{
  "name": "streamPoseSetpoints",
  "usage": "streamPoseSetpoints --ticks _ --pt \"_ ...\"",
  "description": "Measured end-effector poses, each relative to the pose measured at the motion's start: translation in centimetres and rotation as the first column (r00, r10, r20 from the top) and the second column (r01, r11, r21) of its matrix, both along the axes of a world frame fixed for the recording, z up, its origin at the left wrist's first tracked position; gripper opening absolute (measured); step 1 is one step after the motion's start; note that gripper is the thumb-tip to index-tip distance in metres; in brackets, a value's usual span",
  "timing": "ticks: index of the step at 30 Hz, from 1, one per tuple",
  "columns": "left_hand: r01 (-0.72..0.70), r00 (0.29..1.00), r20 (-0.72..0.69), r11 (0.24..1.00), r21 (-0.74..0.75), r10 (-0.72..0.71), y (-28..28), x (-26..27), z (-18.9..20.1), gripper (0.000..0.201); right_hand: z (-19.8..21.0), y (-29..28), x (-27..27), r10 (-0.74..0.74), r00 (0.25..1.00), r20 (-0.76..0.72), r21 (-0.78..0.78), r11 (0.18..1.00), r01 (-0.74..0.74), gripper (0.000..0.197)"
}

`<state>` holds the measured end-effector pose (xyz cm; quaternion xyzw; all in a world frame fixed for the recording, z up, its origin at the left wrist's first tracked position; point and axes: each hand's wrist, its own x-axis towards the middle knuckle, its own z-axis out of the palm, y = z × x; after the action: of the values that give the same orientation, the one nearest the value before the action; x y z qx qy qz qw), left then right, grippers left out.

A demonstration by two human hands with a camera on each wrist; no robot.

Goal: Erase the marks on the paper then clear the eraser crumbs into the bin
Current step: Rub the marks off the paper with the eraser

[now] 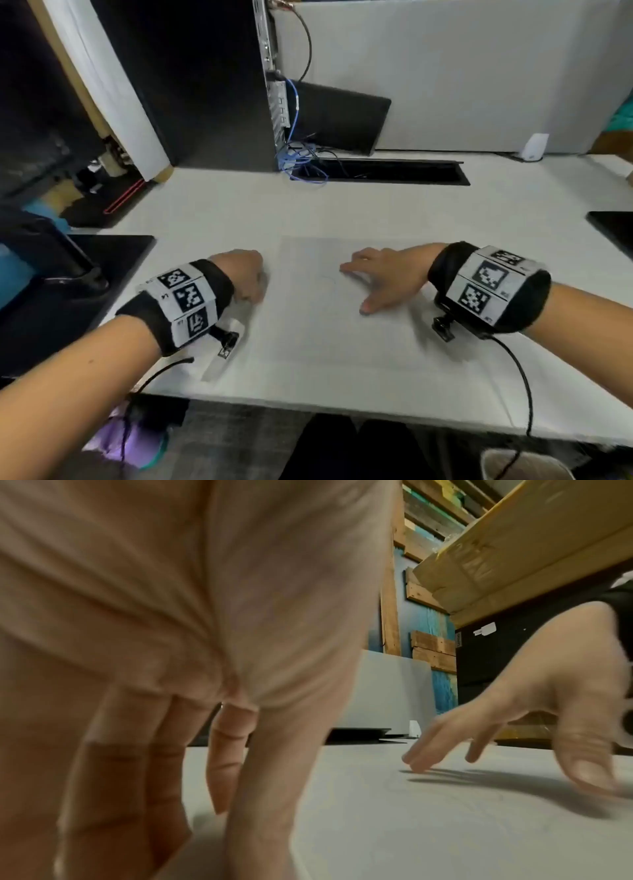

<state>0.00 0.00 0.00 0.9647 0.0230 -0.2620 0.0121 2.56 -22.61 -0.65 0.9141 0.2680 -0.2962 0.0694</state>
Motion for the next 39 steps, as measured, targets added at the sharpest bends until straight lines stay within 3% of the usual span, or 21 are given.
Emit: streamPoseSetpoints --ticks 2,4,7,11,18,21,28,32,35,39 --pt "0.002 0.999 0.032 1.000 -0.013 -0.002 0.0 0.2 -0.2 0.010 -0.3 0.4 -0.4 0.004 1.000 0.003 -0.032 0.999 -0.004 0.084" --pt "-0.023 0.997 0.069 0.999 -0.049 0.026 -0.3 0.8 -0.4 0.024 -0.7 0.5 -0.4 0.007 1.000 0.026 -0.055 0.998 -0.005 0.086" --pt "0.048 0.982 0.187 0.985 -0.167 -0.016 -1.5 1.4 -0.2 0.017 -0.9 0.0 -0.1 -0.002 1.000 0.032 -0.030 1.000 0.003 0.088" --pt "0.150 0.966 0.248 0.937 -0.315 -0.071 -3.6 1.6 -0.3 0.031 -1.0 -0.4 0.0 0.002 0.998 0.058 -0.017 1.000 -0.001 0.089" --pt "0.249 0.931 0.338 0.919 -0.306 -0.140 -4.5 2.9 -1.5 0.029 -1.5 -0.1 0.9 -0.006 0.999 0.039 0.134 0.991 0.001 0.099" --pt "0.269 0.925 0.346 0.915 -0.302 -0.158 -4.5 3.4 -1.7 0.028 -2.0 -0.2 1.3 -0.006 1.000 -0.016 0.109 0.994 0.007 0.110" --pt "0.331 0.911 0.350 0.892 -0.307 -0.217 -4.9 4.2 -1.9 0.026 -2.1 -0.3 1.6 -0.003 0.998 -0.069 0.098 0.995 0.010 0.111" --pt "0.353 0.881 0.419 0.895 -0.274 -0.220 -4.8 4.4 -1.7 0.018 -2.2 -0.2 1.7 0.003 0.997 -0.079 0.088 0.996 0.004 0.111" --pt "0.411 0.880 0.363 0.873 -0.263 -0.305 -5.0 4.1 -1.6 0.019 -2.3 -0.3 1.8 0.004 0.996 -0.087 0.089 0.996 0.004 0.112" --pt "0.389 0.883 0.387 0.877 -0.282 -0.267 -4.8 3.9 -1.5 0.019 -2.0 -0.2 1.7 0.007 0.996 -0.090 0.077 0.997 0.000 0.111"
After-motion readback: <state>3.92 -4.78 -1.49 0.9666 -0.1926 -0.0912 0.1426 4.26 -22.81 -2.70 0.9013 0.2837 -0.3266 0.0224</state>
